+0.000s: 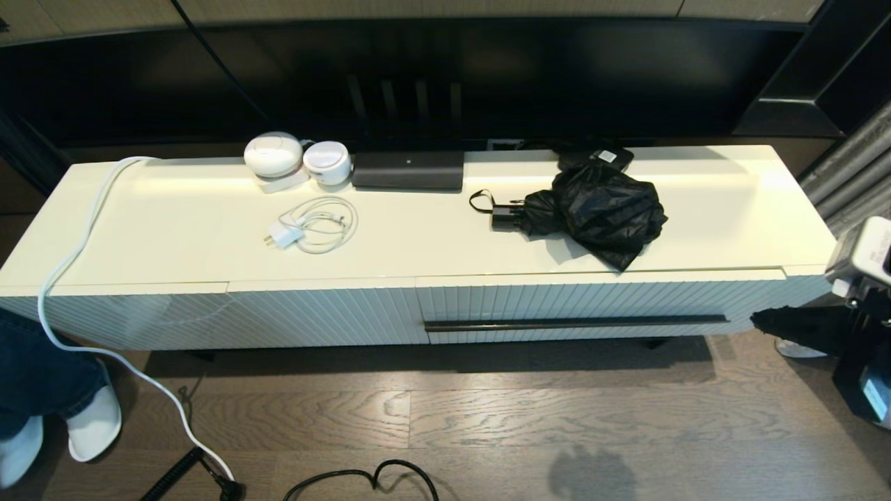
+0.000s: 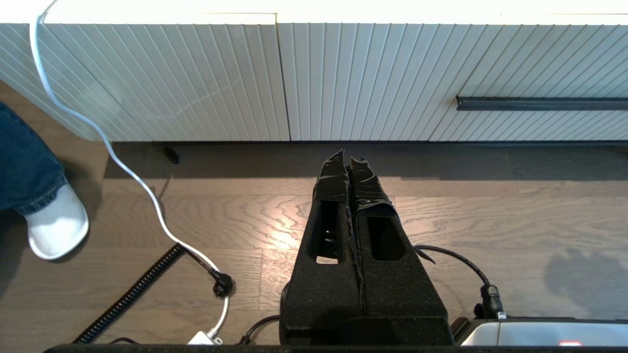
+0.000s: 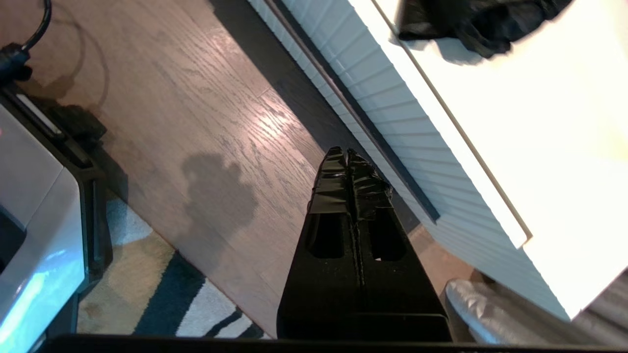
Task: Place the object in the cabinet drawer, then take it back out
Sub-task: Open the drawer
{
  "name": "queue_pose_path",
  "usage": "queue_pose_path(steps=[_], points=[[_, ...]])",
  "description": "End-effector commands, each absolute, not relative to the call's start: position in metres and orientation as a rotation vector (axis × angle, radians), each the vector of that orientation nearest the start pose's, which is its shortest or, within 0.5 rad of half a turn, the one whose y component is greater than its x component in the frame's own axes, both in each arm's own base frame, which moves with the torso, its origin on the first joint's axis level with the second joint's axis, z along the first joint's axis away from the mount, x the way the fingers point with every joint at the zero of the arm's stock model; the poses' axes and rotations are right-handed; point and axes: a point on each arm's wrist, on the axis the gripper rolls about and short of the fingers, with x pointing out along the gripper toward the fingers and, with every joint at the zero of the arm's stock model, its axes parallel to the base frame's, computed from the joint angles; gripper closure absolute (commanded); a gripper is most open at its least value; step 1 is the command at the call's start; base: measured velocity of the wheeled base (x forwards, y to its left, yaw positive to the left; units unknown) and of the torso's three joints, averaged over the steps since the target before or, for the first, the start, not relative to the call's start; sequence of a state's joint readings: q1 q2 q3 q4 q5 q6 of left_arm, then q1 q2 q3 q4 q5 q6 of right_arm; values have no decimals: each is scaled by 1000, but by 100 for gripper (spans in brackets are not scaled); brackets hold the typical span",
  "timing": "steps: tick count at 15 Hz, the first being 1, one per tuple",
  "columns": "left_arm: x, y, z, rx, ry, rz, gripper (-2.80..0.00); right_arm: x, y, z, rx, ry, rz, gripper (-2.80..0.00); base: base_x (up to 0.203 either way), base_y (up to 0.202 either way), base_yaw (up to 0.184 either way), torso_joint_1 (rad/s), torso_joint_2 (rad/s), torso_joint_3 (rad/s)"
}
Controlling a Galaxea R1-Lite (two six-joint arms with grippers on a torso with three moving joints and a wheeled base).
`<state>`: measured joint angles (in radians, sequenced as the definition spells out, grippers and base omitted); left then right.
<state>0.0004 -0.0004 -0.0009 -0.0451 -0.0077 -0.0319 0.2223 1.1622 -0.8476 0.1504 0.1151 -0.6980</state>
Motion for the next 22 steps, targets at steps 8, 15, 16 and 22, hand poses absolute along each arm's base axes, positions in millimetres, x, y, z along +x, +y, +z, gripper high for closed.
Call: queue_pose_path(steps=[8, 15, 16, 22], points=[[-23, 0, 80, -32, -46, -8, 0, 219, 87, 205, -797, 307, 549, 0, 0, 0, 0, 0, 0, 0], [-23, 0, 80, -32, -45, -7, 0, 239, 105, 155, -921, 355, 603, -280, 0, 0, 0, 0, 0, 0], [-23, 0, 80, -32, -46, -7, 0, 240, 105, 151, -951, 367, 617, -280, 0, 0, 0, 0, 0, 0], [-23, 0, 81, -32, -47, -7, 0, 239, 101, 124, -1061, 438, 674, -280, 0, 0, 0, 0, 0, 0]])
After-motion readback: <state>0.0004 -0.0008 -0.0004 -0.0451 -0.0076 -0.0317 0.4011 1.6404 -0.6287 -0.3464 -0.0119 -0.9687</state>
